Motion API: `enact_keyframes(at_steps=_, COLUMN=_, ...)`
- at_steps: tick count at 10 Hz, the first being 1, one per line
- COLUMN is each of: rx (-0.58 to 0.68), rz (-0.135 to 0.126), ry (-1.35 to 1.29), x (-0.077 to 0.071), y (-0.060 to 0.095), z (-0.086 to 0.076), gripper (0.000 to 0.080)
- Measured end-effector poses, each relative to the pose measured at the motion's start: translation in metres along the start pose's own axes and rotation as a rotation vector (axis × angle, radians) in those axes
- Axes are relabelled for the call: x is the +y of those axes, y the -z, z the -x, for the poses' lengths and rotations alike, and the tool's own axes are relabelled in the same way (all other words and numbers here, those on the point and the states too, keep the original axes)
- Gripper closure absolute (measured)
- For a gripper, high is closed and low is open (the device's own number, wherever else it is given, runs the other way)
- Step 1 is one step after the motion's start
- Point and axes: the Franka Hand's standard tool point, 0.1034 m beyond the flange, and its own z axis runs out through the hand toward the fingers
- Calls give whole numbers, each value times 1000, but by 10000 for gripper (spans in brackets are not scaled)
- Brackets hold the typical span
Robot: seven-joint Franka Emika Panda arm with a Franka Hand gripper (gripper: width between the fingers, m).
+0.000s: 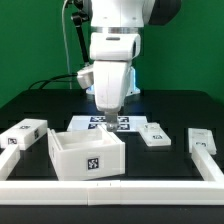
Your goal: Assemble cabinet
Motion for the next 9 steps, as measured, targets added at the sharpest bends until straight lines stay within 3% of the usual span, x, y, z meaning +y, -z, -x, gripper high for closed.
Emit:
enact_keyframes(at_steps=3, rx=2, rz=6, ry=64, x=1, y=-1, z=3, gripper=1)
enact_keyframes(at_steps=4, rx=7, rz=34, ry=218, x=3, y=-2, z=15, gripper=1)
enact_keyframes(at_steps=5, rx=7, rz=44, ry=314, x=2, y=-4, z=27, gripper=1)
enact_keyframes(at_steps=8, rx=7, rz=18, ry=498, x=-13, y=-13, z=63, gripper=1)
enact_keyframes(at_steps=9, rx=7, rz=16, ry=480, x=-14, y=-13, z=64, gripper=1)
